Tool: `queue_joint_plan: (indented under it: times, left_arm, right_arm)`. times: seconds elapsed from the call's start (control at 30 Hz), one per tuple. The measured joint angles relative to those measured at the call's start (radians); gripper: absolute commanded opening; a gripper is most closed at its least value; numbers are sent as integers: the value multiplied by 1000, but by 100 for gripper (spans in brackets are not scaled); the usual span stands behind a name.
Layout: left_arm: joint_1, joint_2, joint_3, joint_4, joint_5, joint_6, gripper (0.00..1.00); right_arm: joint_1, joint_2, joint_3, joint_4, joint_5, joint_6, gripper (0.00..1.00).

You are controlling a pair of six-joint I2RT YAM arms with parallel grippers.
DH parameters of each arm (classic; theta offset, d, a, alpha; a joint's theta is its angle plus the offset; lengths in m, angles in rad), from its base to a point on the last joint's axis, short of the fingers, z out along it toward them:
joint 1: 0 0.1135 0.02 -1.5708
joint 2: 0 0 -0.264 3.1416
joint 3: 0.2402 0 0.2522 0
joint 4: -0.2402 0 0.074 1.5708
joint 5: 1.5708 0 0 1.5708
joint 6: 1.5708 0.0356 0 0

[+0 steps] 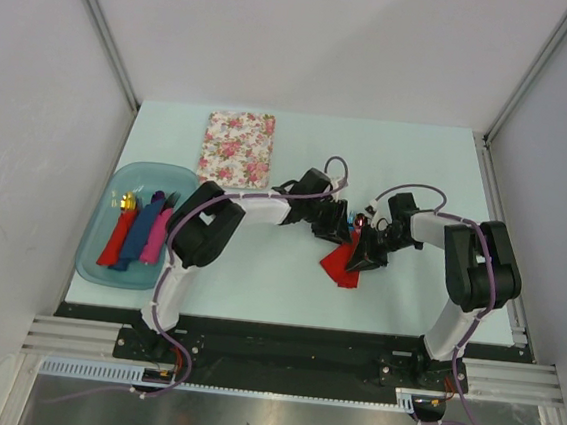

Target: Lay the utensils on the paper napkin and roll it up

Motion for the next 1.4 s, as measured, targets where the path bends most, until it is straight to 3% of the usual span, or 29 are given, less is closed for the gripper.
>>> queue_joint_plan:
  times: [0.33,0.43,0.67,0.87,1.03,1.17,1.4]
  left_arm:
    - [-19,24,59,-58,-32,27,43]
    - [-24,32,72,-70,-41,31,38]
    - [-27,48,91,-95,-64,48,2]
    - [-23,47,88,-84,-43,48,0]
    - [-14,37,50,-23,-16,58,0]
    - [-8,27,28,9,0,76,0]
    - [-2,-11,-36,75,47,84,0]
  right_arm:
    - [0,0,0,0,-1,0,14]
    - [0,0,0,0,-1,0,14]
    - [0,0,0,1,-1,0,14]
    - [3,-10,-3,3,2,-1,18]
    - [-13,-35,-11,11,-7,-4,36]
    - [-88,-98,-11,19,-30,-9,62]
    - [-226,-211,34,12,-62,-76,80]
